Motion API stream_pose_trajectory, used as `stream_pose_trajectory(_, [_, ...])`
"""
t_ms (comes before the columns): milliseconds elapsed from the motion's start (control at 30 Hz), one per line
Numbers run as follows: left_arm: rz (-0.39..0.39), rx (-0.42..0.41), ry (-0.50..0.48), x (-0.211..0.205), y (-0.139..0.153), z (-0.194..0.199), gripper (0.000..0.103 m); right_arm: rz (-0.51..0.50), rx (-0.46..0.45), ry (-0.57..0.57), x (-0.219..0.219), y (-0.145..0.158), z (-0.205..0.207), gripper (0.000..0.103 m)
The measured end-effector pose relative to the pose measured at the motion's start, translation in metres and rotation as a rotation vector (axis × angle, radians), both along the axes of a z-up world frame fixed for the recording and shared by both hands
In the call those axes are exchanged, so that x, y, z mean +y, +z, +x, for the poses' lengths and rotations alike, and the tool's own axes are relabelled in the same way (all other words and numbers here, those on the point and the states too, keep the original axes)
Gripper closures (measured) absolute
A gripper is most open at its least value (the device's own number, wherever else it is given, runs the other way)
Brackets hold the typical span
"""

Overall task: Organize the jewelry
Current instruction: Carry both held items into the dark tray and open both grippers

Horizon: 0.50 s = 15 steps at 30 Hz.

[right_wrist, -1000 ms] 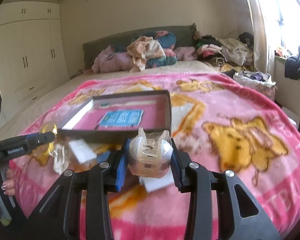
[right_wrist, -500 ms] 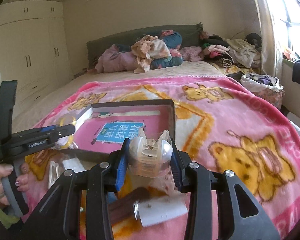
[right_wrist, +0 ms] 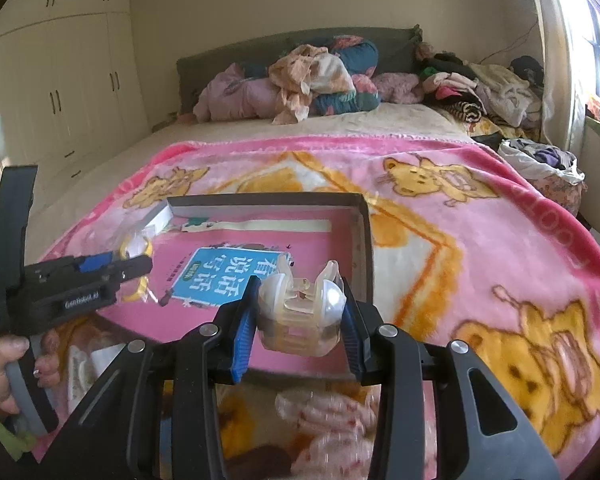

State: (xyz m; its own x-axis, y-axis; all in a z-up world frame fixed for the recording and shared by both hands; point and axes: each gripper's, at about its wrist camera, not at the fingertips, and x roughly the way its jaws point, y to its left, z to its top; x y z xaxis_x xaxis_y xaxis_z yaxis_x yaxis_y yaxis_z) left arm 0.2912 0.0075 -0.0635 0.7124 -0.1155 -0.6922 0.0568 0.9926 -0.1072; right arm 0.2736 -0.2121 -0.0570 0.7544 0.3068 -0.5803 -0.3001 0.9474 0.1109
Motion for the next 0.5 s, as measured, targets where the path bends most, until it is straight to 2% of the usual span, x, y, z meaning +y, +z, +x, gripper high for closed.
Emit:
stream_pose_trajectory(233, [0.009,0.044,-0.002,0.002,-0.018,0.009,0.068,-0.030,0.084,0.016,0.008,-0.023,0.028,0.067])
stream_pose_trajectory(500, [-0.008,0.053,0.005,0.005,-0.020,0.012,0.067,-0.011,0.098,0.021,0.009,-0.032,0.027,0.066])
